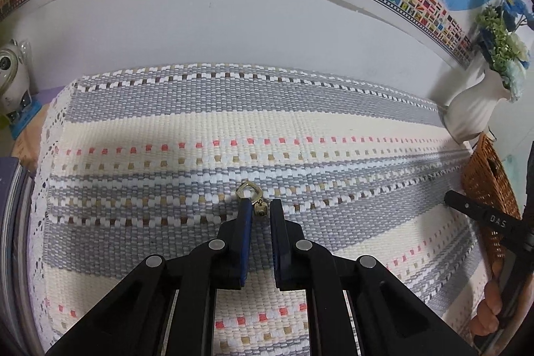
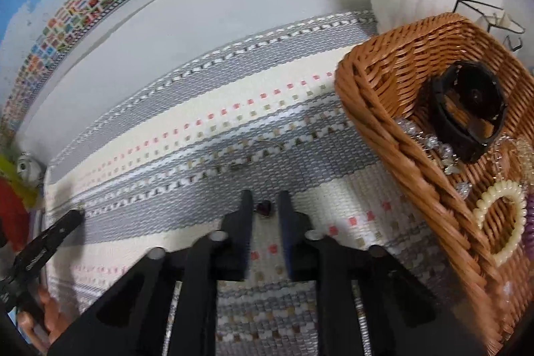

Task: Organize jewelry
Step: 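Close the left tool on the gold charm while the right tool grasps the black heart pendant necklace, then carry the gold charm in the left tool to the basket while the right tool carries the necklace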

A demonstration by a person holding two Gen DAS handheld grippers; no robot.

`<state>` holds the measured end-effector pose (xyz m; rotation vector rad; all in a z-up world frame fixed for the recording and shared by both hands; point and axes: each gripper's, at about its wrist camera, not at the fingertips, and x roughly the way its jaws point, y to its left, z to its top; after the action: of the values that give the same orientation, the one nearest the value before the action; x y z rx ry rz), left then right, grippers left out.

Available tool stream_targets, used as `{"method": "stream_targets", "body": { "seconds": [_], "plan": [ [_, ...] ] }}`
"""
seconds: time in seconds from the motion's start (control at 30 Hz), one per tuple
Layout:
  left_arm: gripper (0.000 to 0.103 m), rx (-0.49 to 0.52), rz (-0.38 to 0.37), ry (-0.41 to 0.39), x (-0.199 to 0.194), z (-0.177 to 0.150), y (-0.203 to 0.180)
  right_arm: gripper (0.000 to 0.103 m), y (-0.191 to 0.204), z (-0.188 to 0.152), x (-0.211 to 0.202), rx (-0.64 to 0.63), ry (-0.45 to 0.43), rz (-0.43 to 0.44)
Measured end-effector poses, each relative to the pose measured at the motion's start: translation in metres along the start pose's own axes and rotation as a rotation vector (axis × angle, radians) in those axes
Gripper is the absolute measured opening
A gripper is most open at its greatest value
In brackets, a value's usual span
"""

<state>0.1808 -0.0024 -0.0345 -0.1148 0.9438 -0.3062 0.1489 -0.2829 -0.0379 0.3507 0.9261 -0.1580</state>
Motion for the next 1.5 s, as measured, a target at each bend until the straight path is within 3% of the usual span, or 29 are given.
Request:
{"method": "stream_targets", "body": {
  "seconds": [0.27, 0.57, 0.63, 0.73, 0.83, 1.13, 1.5],
  "plan": [
    [0.01, 0.009, -0.028, -0.003, -0.004, -0.004, -0.003, 0.013, 0.004, 0.003, 0.001, 0.037, 0.005, -0.031],
    [0.01, 0.017, -0.045, -0.001, -0.01, -0.007, -0.001, 0.012, 0.028, -0.004, 0.005, -0.108, -0.031, -0.199],
    [0.01, 0.004, -0.094, 0.01, -0.012, -0.006, 0.003, 0.012, 0.027, -0.005, 0.002, -0.115, -0.025, -0.179],
    [0.01, -0.065, -0.325, 0.029, -0.024, -0.001, 0.02, 0.012, 0.023, -0.008, -0.004, -0.109, -0.007, -0.096],
    [0.01, -0.078, -0.414, -0.018, -0.042, 0.001, 0.028, 0.012, 0.023, -0.013, -0.017, -0.116, -0.011, -0.049],
    [0.01, -0.048, -0.471, -0.035, -0.061, 0.0, 0.021, 0.012, 0.029, -0.022, -0.069, -0.164, -0.069, 0.033],
    [0.01, 0.013, -0.535, -0.048, -0.092, 0.012, -0.027, 0.012, 0.001, -0.016, -0.13, -0.158, -0.145, 0.086]
  ]
}}
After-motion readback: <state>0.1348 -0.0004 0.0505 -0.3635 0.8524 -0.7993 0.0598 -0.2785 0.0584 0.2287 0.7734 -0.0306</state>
